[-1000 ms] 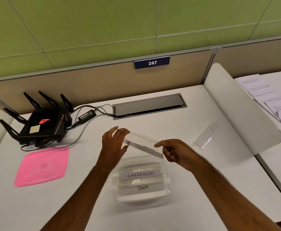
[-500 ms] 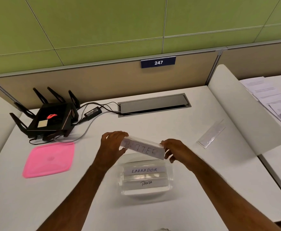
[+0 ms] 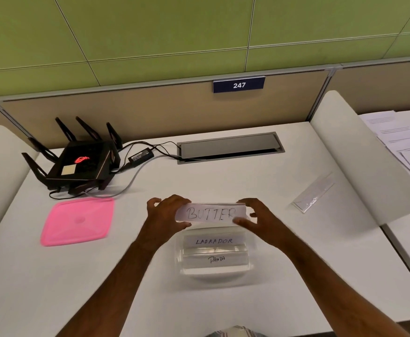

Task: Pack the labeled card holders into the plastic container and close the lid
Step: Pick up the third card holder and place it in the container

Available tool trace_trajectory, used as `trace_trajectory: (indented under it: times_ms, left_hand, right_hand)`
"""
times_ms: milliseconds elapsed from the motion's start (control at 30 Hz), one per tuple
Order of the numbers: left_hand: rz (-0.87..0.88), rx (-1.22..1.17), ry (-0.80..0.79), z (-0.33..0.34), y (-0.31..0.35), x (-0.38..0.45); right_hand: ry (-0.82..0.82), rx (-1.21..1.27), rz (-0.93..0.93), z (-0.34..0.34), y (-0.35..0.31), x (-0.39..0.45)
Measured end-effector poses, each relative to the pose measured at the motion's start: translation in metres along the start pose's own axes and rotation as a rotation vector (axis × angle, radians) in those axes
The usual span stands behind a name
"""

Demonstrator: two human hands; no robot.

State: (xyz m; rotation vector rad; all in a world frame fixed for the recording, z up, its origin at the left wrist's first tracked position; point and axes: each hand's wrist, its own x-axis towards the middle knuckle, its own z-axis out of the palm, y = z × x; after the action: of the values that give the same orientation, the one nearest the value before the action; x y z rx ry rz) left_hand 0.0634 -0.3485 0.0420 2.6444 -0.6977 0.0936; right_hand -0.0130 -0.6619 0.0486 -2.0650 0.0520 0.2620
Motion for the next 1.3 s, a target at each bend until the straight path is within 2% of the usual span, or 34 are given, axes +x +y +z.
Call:
trace_trajectory:
  times_ms: [133,300,400,533,667,767,1300]
  left_hand:
    - [-0.018,-0.010,0.020,-0.003,0.003,-0.002]
    - [-0.072,-0.098,0.033,-0.007,0.006,-0.002]
    - [-0.150,-0.250,0.041,-0.007,0.009,-0.003]
    - [-0.142,-0.515,0.057,-0.008,0.008,-0.004]
    - [-0.226,-0.771,0.017,-0.006,0.005,-0.008]
    - [-0.264,-0.873,-0.002,-0.004,0.003,-0.009]
    - [-0.300,-0.915,-0.002,-0.005,0.000,-0.011]
  right_hand:
    - [0.036,-0.113,-0.059,0.000,0.011,0.003]
    - [0.046,-0.117,-0.088,-0.006,0.012,0.010]
    - [0.038,-0.112,-0.088,-0.010,0.010,0.009]
    - [0.025,-0.005,-0.089,-0.013,0.013,0.010]
    - [0.014,0.039,-0.087,-0.016,0.020,0.014]
    - [0.013,0.035,-0.079,-0.019,0.023,0.016]
    - [0.007,0.017,-0.074,-0.015,0.020,0.017]
